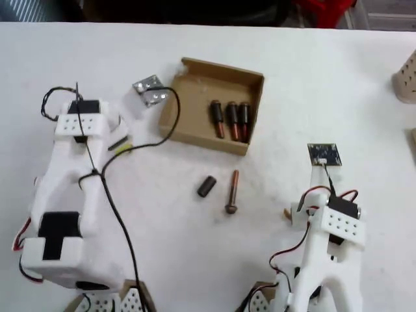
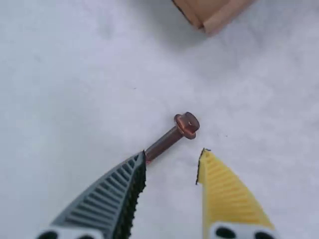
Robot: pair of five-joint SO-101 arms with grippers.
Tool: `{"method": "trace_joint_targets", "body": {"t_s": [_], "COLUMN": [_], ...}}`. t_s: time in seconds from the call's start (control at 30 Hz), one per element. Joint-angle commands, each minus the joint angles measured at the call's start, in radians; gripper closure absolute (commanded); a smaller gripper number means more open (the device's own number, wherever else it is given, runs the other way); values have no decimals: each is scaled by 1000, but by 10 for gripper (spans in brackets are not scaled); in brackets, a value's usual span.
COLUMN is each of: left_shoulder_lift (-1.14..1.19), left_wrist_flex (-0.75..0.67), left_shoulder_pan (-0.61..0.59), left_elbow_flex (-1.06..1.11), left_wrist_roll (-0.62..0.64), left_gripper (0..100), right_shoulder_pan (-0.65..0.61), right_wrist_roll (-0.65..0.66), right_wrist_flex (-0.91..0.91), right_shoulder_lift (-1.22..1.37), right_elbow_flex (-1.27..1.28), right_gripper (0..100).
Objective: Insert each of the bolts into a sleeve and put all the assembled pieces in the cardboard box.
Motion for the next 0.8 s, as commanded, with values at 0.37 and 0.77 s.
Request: {"method": "trace_joint_targets", "body": {"t_s": [0.37, 0.77], "left_shoulder_lift": [340, 400], "left_wrist_flex": [-37, -64], "left_shoulder_pan": [-12, -13], "left_elbow_flex": [-224, -262], "left_wrist_roll": [-5, -2], "left_gripper": [808, 809], "right_shoulder_pan": [7, 5], "right_wrist_roll": [-2, -2], "right_wrist_flex": [-15, -15], "right_shoulder_lift": [-21, -21], "right_elbow_flex": [-8, -8], "right_gripper": [981, 981]}}
